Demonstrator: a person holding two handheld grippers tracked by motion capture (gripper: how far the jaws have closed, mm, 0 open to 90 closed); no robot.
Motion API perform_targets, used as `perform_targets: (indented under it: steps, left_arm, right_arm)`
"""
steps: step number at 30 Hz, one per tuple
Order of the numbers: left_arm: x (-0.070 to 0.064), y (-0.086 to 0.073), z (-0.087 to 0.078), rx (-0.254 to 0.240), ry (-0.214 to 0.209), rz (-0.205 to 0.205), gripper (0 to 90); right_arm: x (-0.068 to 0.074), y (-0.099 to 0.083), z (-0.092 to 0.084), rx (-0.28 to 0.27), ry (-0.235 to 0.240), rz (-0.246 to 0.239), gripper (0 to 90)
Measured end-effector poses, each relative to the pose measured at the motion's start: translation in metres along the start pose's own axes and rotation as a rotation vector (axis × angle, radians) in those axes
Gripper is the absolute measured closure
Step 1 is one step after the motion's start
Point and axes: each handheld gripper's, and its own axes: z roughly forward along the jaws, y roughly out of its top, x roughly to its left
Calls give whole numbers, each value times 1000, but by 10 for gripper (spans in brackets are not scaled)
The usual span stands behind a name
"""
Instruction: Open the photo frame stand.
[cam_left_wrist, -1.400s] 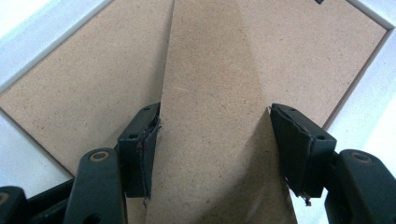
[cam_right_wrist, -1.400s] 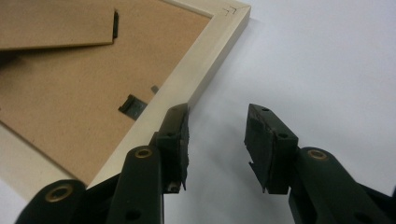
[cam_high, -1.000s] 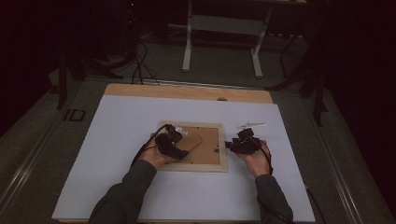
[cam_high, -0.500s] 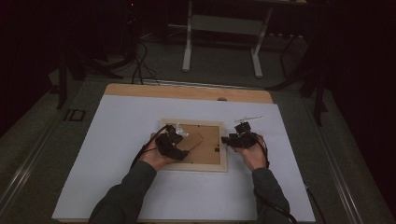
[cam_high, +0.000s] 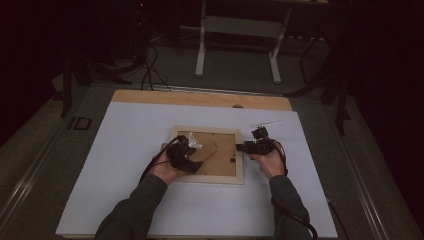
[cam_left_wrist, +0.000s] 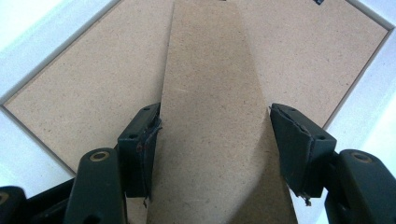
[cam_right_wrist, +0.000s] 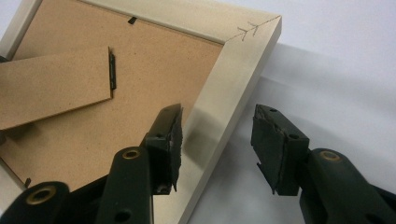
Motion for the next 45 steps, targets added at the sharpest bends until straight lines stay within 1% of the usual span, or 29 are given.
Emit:
perform_targets:
  steps: [3, 7, 9, 13, 18, 21, 23, 25, 26, 28, 29, 33, 37, 45]
  left_arm:
    - [-2, 0, -2, -10, 13, 13, 387]
    - [-4, 0, -3, -19, 20, 21, 387]
    - [-5, 0, -4, -22, 32, 32, 387]
    - [-9, -2, -7, -45, 55, 52, 387]
    - [-13, -5, -8, -75, 74, 68, 387]
    - [-14, -5, -9, -89, 83, 85, 387]
    - [-15, -5, -9, -95, 89, 95, 387]
    - [-15, -5, -9, -102, 91, 96, 387]
    - [-15, -6, -10, -100, 97, 103, 387]
    - [-15, -6, -9, -113, 94, 100, 387]
    - [-15, -6, -9, -111, 98, 107, 387]
    - [-15, -5, -9, -118, 97, 102, 387]
    - [-14, -5, -8, -121, 83, 85, 386]
    - [-11, -5, -7, -107, 61, 67, 383]
  right_arm:
    - [-1, 2, 1, 8, 6, 5, 516]
    - [-2, 6, 1, 9, 22, 14, 517]
    - [-3, 8, 1, 17, 35, 20, 516]
    - [-4, 9, 3, 30, 57, 35, 512]
    - [-8, 10, 1, 28, 97, 64, 510]
    - [-12, 11, 1, 29, 140, 93, 503]
    - [-13, 11, 1, 27, 146, 97, 501]
    - [-14, 12, 0, 27, 156, 103, 513]
    - [-14, 11, -1, 23, 159, 110, 527]
    - [-17, 10, -3, 14, 168, 129, 563]
    - [-17, 10, -5, 9, 173, 131, 565]
    - [-16, 10, -8, 1, 162, 130, 570]
    - [-15, 11, -10, -3, 146, 132, 576]
    - [-13, 10, -11, -22, 132, 158, 587]
